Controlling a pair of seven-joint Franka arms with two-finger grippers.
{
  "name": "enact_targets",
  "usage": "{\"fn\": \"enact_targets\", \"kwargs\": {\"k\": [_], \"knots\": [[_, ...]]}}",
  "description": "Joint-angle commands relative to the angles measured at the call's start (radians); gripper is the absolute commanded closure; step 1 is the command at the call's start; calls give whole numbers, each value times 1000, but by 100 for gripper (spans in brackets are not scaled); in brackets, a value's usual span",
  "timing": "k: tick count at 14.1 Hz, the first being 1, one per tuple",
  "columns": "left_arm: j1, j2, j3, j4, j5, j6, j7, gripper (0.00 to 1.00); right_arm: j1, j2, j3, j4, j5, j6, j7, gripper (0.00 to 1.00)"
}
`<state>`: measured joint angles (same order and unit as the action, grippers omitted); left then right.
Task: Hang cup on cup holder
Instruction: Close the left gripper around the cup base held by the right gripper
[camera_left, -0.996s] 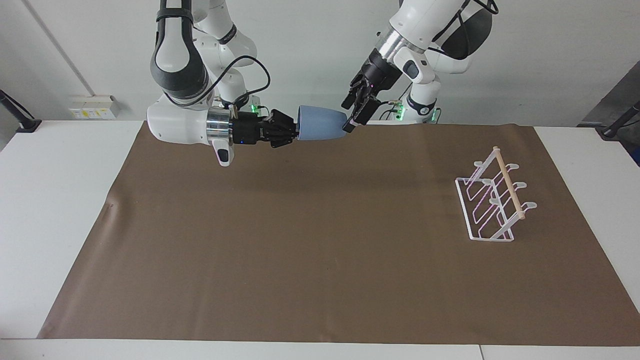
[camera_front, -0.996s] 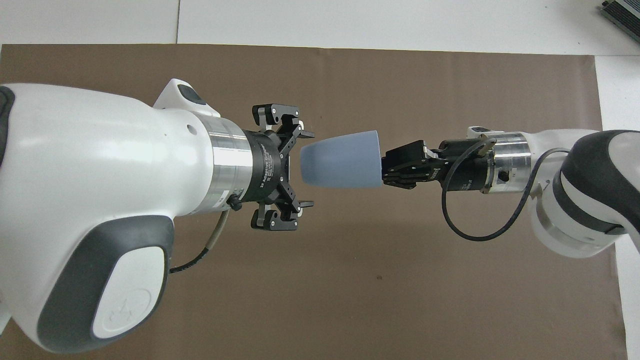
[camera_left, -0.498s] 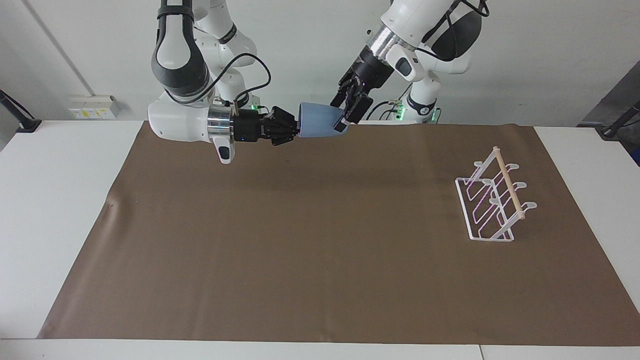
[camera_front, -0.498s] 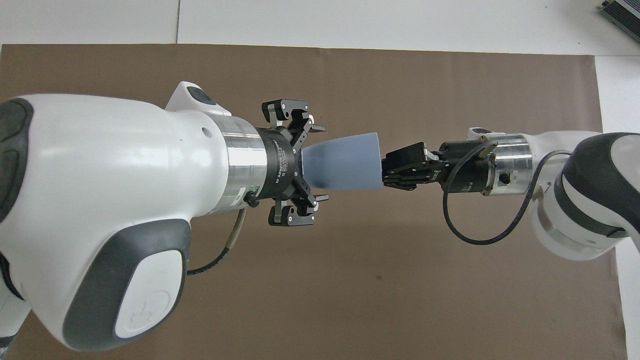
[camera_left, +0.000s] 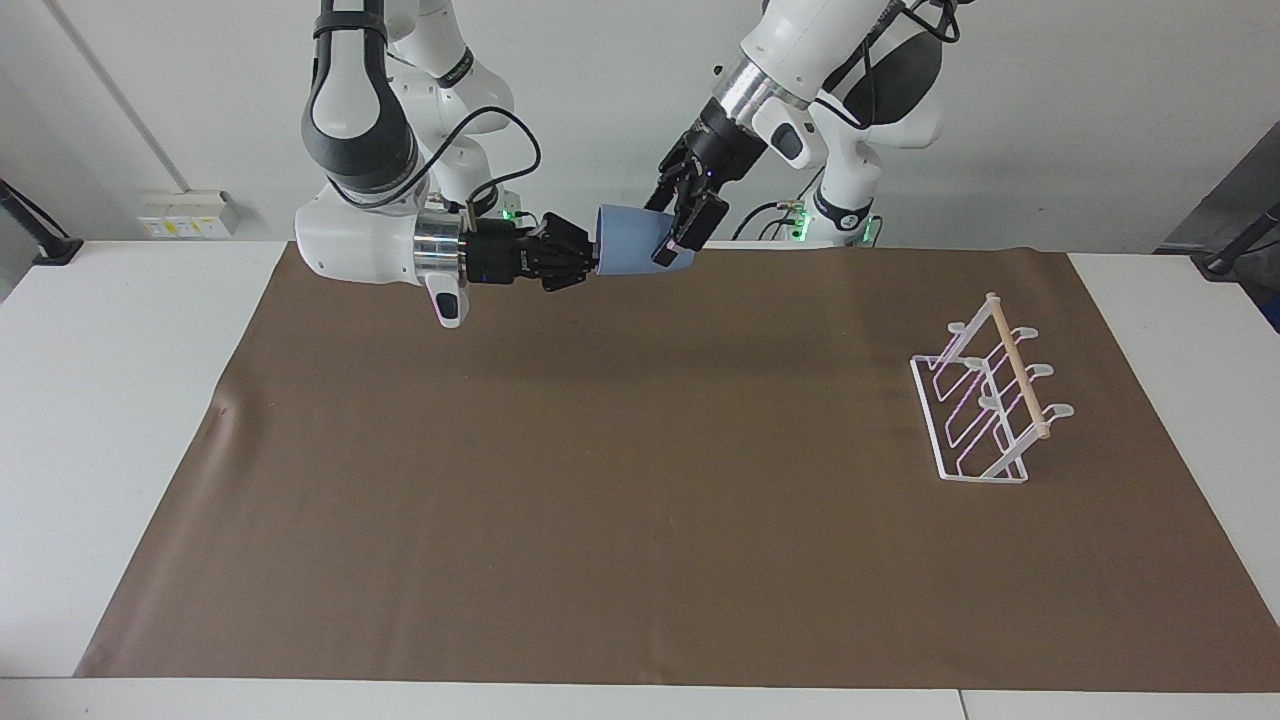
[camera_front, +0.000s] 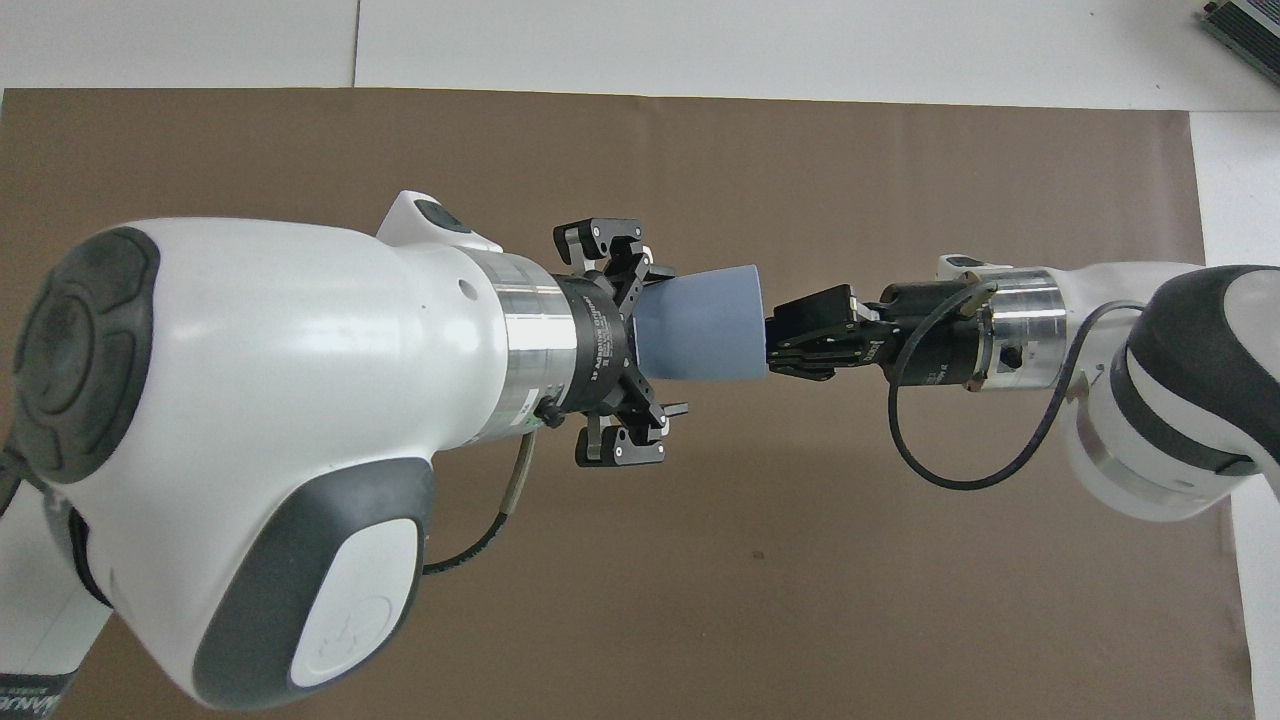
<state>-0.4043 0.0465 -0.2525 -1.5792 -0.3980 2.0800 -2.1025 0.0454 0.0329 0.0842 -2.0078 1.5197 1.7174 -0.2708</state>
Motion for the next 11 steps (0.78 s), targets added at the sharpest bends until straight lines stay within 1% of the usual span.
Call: {"fn": "enact_targets", "kwargs": {"k": [1,3,4,8,10,11], "knots": [[-30,-5,9,-13,1,21,-31,0,-15,-24,6,-29,34,-9,-38,100],[-31,-5,9,-28,10,44,-75,75,-16,-24,6,-28,34,-15,-36,100],[-31,-5,9,-28,11,51,-85,99,-18,-24,6,-29,34,-15,-36,100],[-31,-5,9,-28,63,48,-91,100,-19,-24,6,-28,34,-18,-36,100],[-31,-7,9,-28,67,49,-90,100,-19,-24,5,-28,33,-18,-35,100],[-31,-5,9,-28,79,48,-90,100,-22,-24,5,-28,33,-18,-22,86]]}}
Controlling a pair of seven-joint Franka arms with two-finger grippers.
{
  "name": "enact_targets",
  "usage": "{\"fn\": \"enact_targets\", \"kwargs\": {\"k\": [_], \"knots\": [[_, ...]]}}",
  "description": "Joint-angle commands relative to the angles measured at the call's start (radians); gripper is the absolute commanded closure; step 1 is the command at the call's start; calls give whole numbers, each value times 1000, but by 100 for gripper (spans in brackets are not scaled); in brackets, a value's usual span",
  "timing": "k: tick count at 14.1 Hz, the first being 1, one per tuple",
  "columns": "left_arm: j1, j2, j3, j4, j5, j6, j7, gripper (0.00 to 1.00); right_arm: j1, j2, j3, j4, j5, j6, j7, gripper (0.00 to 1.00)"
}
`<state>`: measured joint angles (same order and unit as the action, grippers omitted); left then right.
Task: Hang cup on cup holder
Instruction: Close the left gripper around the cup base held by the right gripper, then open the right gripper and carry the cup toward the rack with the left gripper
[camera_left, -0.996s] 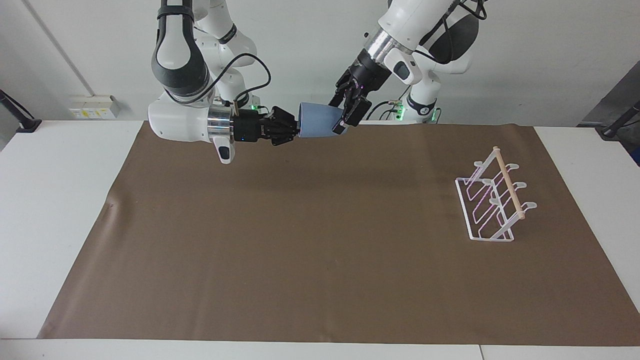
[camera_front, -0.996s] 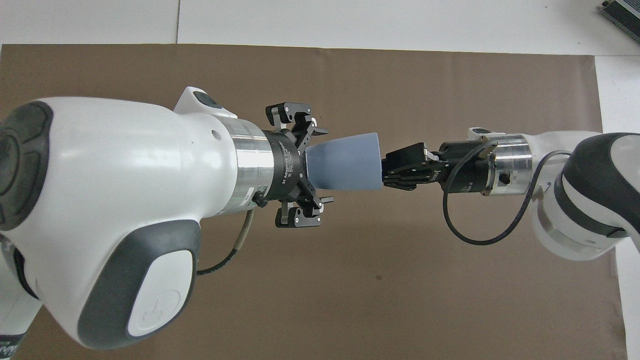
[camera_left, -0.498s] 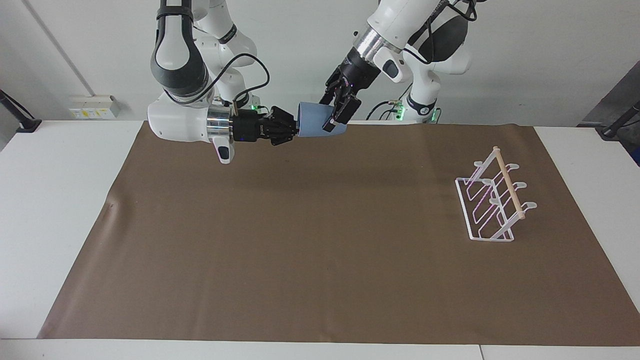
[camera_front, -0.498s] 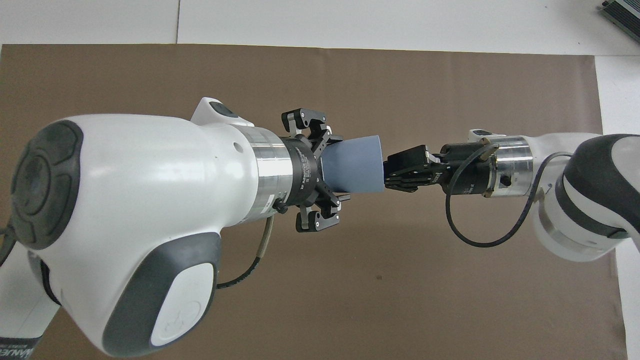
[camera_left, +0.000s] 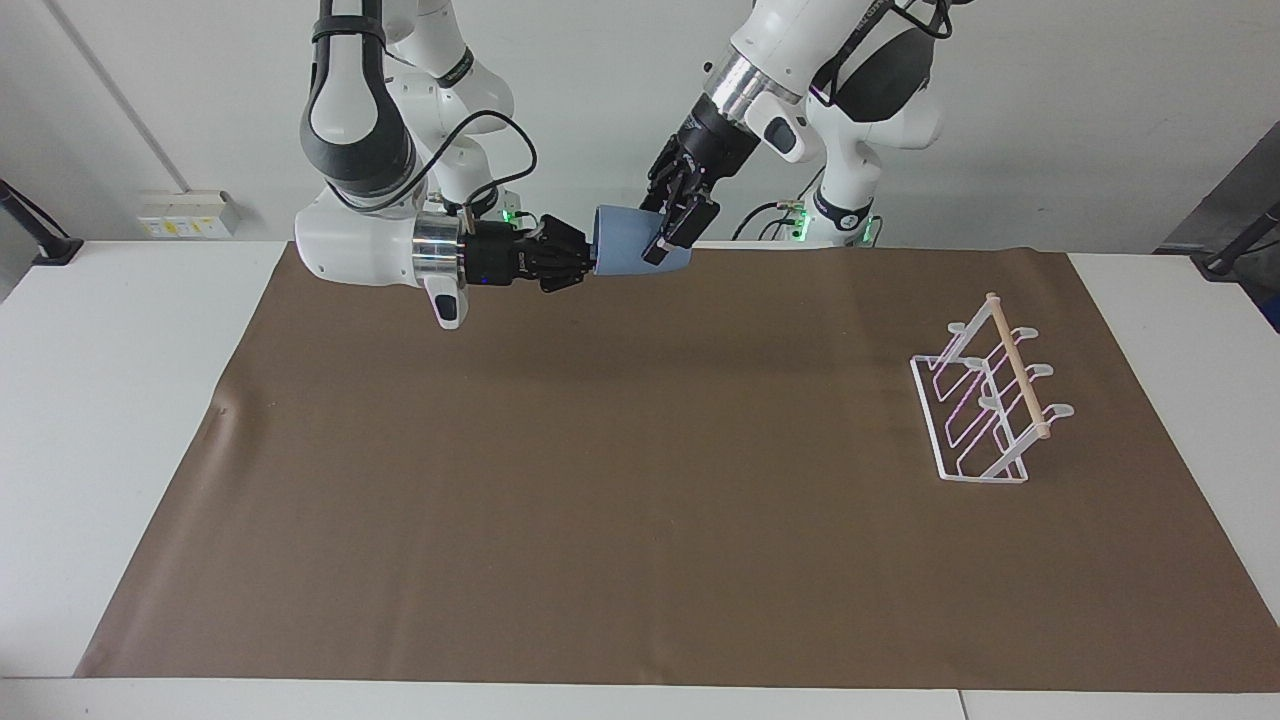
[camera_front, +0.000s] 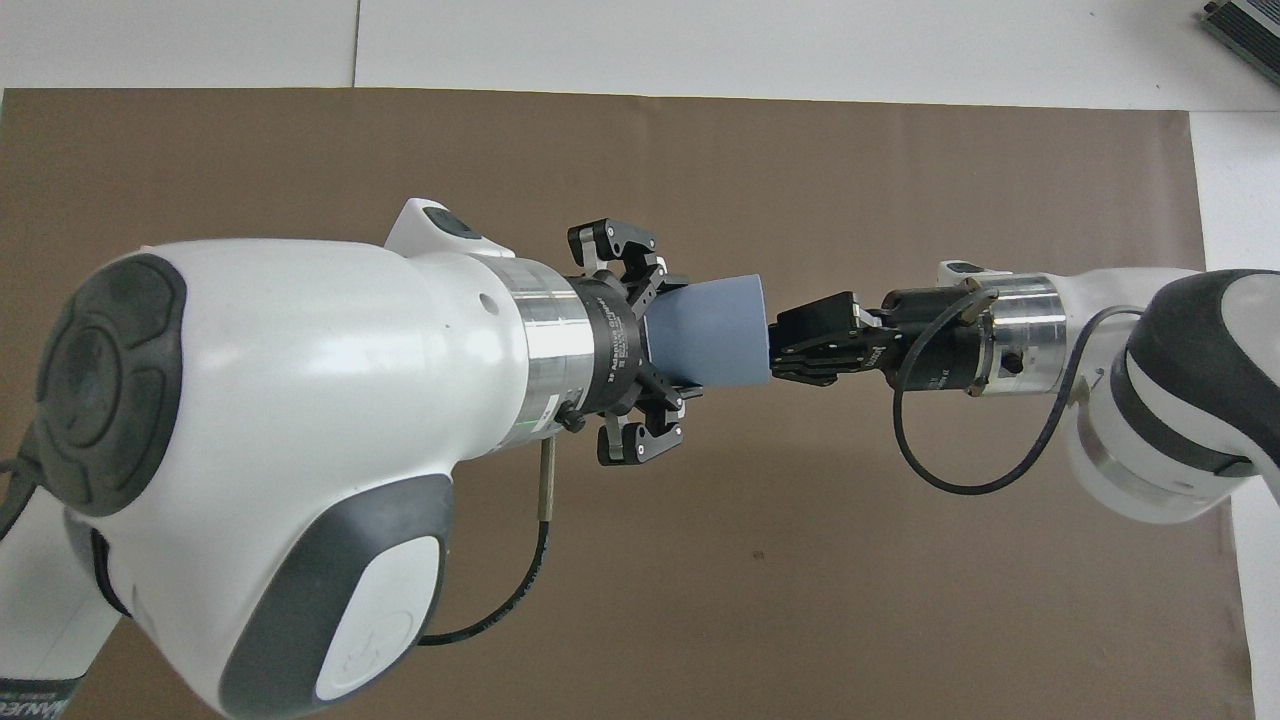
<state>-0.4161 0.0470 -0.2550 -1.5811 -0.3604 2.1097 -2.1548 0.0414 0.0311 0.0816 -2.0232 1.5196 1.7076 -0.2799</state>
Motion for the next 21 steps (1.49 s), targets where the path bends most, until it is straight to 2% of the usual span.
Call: {"fn": "enact_targets", "kwargs": {"k": [1,2,3,6,8,10,13,18,21], "knots": [[-20,-7,11,-27,53,18,-39,100,-20,-23,7,-12,33,-8,-6,48],[-20,-7,11,-27,55,18,-39,100,-23,-23,7,-14,33,-9,11,15],[-20,-6,11,-27,57,18,-39,100,-32,-23,7,-12,33,-14,18,11],[-21,-9,11,-34,57,20,-37,100,-54,-23,6,-12,21,-34,19,9],[-20,-10,11,-40,72,20,-33,100,-80,-23,3,-11,-37,-37,19,0],[-20,-15,11,-51,156,9,-34,100,-101,-22,-2,3,-183,-19,21,0],[-10,-30,13,-89,311,-20,-28,100,-143,-22,-3,33,-468,84,22,0],[60,-78,19,-175,520,-69,103,100,-126,-19,9,47,-921,262,51,0],[121,-113,19,-247,650,-86,154,100,-98,-14,10,47,-1135,340,74,0]]}}
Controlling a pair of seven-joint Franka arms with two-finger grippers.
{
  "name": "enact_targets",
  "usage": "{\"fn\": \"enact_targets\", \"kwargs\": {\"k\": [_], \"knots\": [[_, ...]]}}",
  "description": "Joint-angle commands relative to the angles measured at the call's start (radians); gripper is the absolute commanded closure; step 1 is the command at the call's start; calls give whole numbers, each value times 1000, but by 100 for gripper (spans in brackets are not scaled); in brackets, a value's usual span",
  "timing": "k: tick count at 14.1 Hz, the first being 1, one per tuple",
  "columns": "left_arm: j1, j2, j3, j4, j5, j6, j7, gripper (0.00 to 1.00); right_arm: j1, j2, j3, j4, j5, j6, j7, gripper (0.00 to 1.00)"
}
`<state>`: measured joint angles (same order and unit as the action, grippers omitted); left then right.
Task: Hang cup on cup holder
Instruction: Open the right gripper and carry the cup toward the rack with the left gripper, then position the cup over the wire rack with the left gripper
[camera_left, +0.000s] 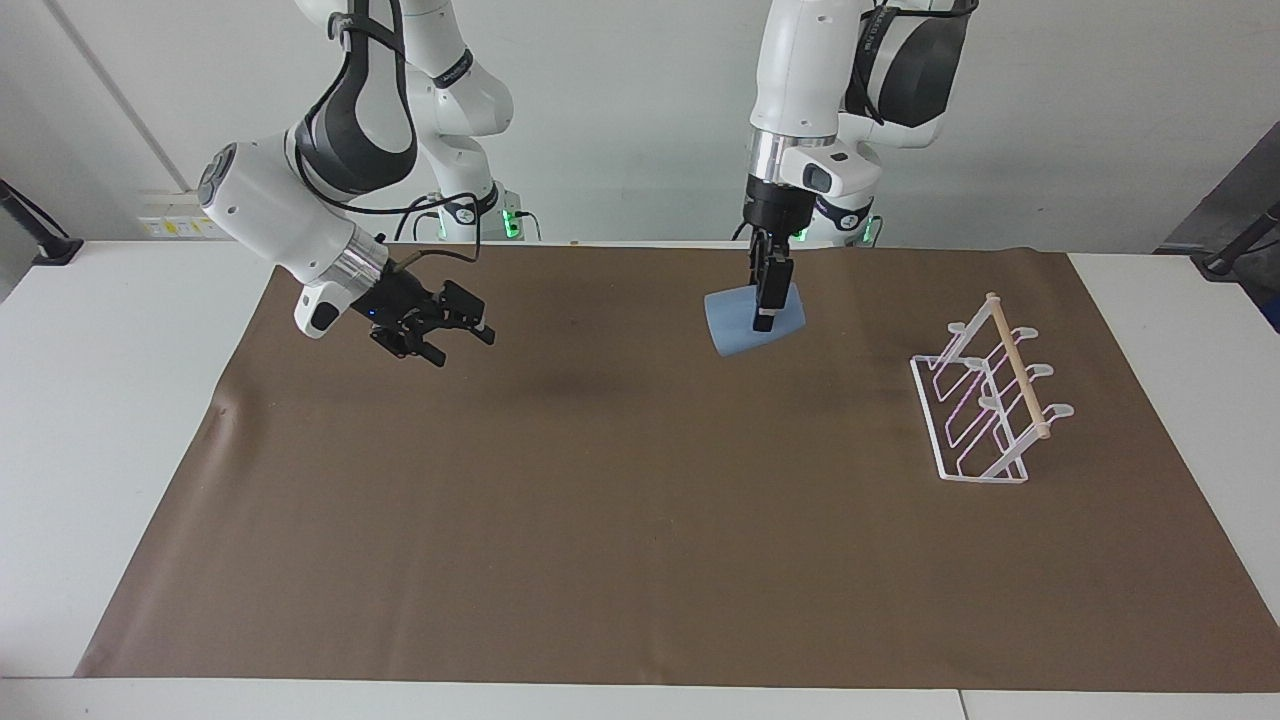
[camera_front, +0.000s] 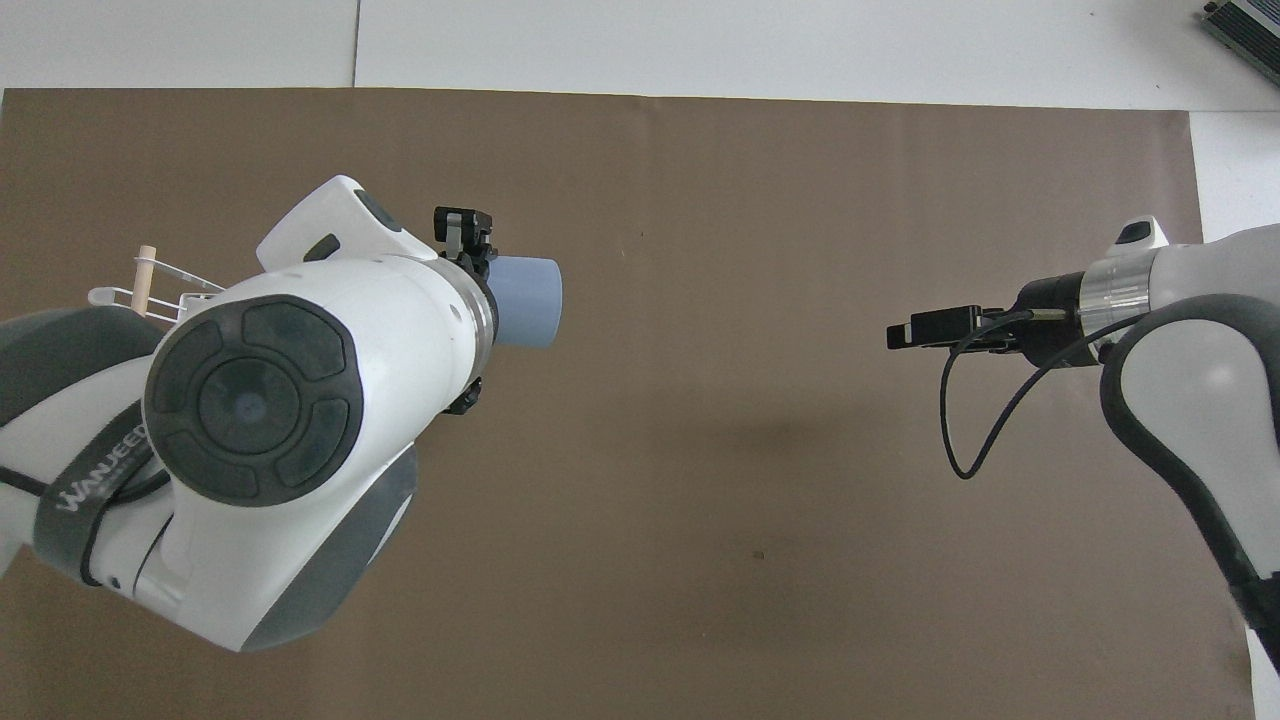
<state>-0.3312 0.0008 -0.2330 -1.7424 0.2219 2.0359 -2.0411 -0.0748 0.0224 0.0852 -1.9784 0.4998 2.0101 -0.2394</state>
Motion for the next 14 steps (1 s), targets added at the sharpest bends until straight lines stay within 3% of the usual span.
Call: {"fn": "enact_targets", "kwargs": {"k": [1,3,6,9,11,14], "knots": [[55,-88,-3,-130,117,0,48,100,23,-7,7,7,-212,51,73,0],[101,-117,-5,-192,226,10,64,100,27,-15,8,47,-376,30,185,0],[142,-148,-3,-246,376,9,134,100,27,-24,24,125,-474,-75,306,0],[166,-192,-3,-360,543,10,142,100,23,-32,25,245,-486,-201,359,0],[182,-179,-2,-405,650,4,137,100,9,-30,16,340,-481,-308,361,0],[228,-163,-3,-428,750,0,130,100,-8,-44,2,342,-468,-344,361,0]]}}
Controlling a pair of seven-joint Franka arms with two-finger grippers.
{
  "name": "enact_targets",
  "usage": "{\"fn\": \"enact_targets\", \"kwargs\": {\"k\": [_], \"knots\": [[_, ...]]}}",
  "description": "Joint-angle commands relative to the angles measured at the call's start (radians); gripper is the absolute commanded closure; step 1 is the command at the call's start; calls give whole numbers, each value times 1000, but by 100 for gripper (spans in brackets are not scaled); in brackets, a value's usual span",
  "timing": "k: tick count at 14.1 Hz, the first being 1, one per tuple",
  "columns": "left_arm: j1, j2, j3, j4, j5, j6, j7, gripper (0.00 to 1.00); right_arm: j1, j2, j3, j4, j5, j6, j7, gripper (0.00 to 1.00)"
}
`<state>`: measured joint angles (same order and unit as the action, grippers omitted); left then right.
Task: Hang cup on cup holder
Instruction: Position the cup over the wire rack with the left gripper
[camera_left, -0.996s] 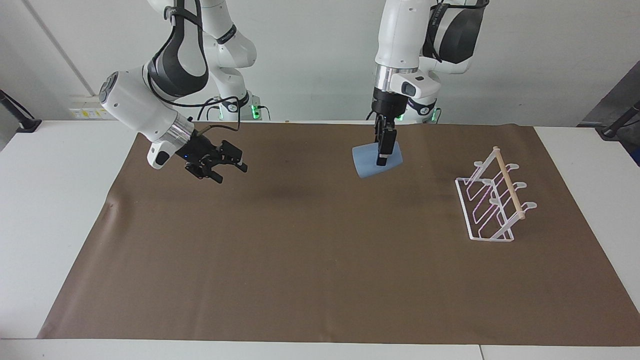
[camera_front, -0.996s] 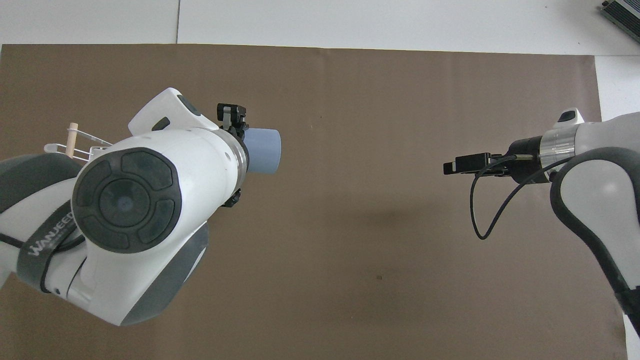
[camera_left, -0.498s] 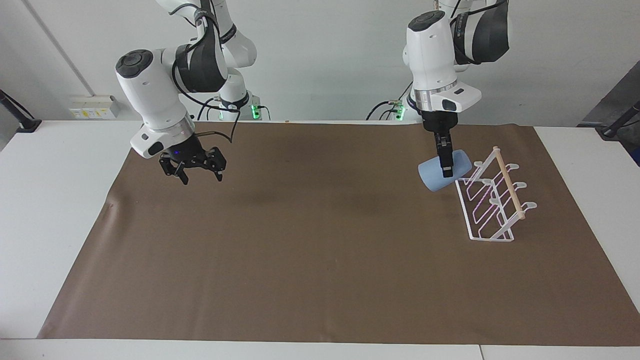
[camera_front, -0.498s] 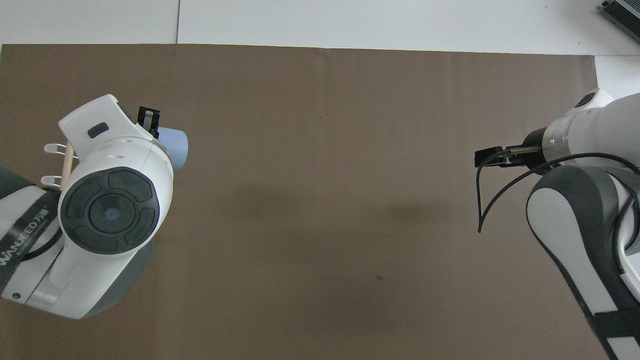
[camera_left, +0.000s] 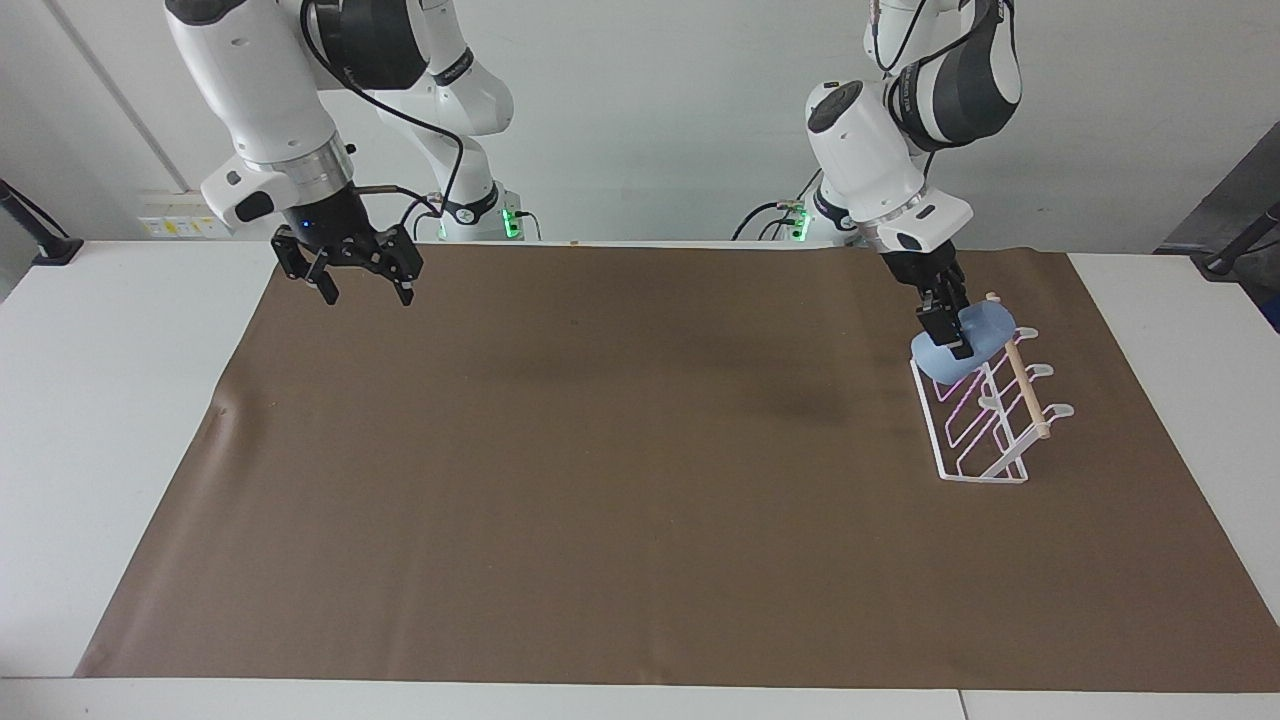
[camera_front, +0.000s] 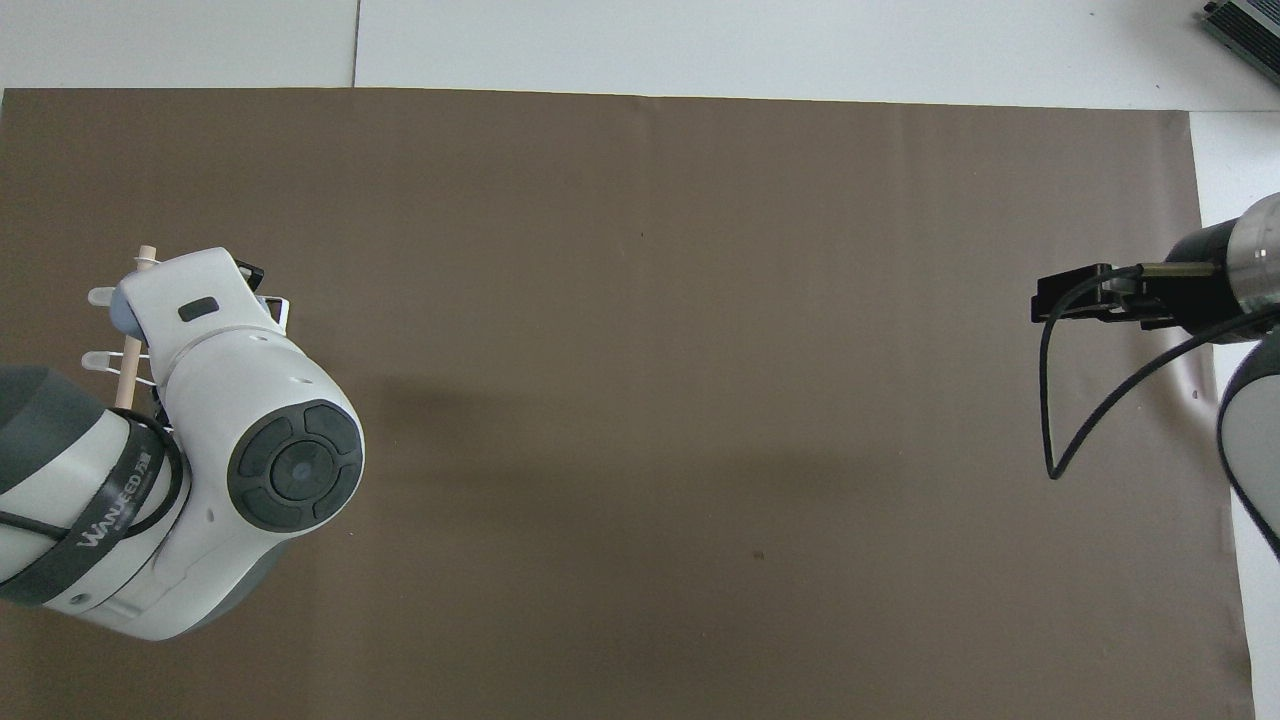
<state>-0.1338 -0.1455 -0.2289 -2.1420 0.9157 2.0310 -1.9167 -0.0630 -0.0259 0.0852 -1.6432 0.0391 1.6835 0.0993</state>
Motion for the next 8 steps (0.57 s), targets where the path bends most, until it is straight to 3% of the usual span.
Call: {"fn": "enact_targets", "kwargs": {"k": [1,8], "knots": [[57,-14,-7,-29,71,3,5,100,-20,1,2,-4,-7,-19,22,0],[56,46,-9,-62,164,26,-59,100,-21,-14,-1,-1,-28,-57,2,0]]}}
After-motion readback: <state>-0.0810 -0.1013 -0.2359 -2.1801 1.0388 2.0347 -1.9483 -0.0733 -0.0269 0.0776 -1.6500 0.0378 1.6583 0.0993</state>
